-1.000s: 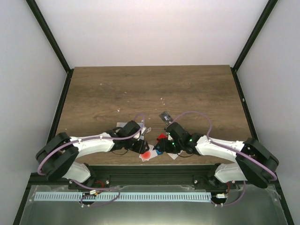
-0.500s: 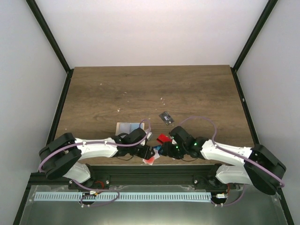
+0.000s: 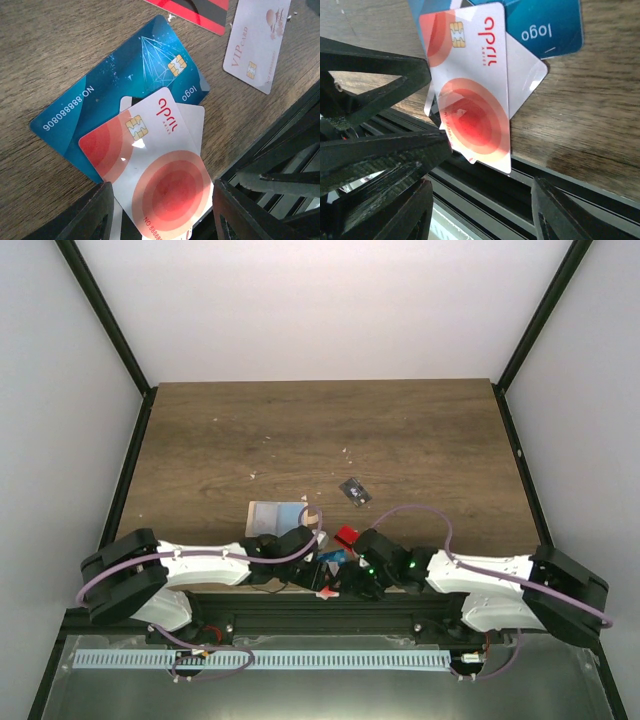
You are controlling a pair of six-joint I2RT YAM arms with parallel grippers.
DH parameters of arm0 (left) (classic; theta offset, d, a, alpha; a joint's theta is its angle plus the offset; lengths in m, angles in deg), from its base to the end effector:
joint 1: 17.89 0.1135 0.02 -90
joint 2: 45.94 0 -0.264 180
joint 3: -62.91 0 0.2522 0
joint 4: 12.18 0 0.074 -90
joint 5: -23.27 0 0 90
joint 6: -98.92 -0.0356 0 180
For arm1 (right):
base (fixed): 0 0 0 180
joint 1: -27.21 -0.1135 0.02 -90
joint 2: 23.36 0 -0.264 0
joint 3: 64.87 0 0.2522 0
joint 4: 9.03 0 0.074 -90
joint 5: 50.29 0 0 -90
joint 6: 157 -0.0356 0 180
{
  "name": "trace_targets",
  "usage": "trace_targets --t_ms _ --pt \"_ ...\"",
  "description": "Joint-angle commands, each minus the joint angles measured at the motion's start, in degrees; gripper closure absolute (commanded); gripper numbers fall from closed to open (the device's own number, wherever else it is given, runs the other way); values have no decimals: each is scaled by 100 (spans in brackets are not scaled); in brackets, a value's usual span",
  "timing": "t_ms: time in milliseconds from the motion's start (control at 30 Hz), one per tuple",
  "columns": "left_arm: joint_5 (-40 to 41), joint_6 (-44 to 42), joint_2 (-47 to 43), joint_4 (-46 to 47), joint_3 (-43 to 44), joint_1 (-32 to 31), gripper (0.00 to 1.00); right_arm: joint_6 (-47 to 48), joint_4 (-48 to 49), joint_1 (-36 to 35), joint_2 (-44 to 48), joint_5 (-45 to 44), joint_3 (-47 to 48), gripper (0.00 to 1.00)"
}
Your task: Put the credit cards into the card holder
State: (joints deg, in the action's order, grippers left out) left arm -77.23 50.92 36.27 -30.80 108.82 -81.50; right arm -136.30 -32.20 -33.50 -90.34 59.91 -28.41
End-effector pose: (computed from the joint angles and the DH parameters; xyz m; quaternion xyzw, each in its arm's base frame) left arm 0.1054 -0.2269 0.1366 0.2051 0.9275 -0.2918 0.1119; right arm 0.0860 0.1784 0.1418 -0.0156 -0.9370 -0.3484 0.0214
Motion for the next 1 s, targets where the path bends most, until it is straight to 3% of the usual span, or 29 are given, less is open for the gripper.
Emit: trace_targets --t_ms 0,767,967 --pt "244 124 84 -497 10 -131 43 -355 585 -112 -240 -36 -155 45" --pt "277 168 216 -336 -91 -229 48 -681 2137 -117 -862 -144 -600 70" --pt "283 177 229 -288 -137 -230 49 -685 2023 -117 -765 -201 -606 89"
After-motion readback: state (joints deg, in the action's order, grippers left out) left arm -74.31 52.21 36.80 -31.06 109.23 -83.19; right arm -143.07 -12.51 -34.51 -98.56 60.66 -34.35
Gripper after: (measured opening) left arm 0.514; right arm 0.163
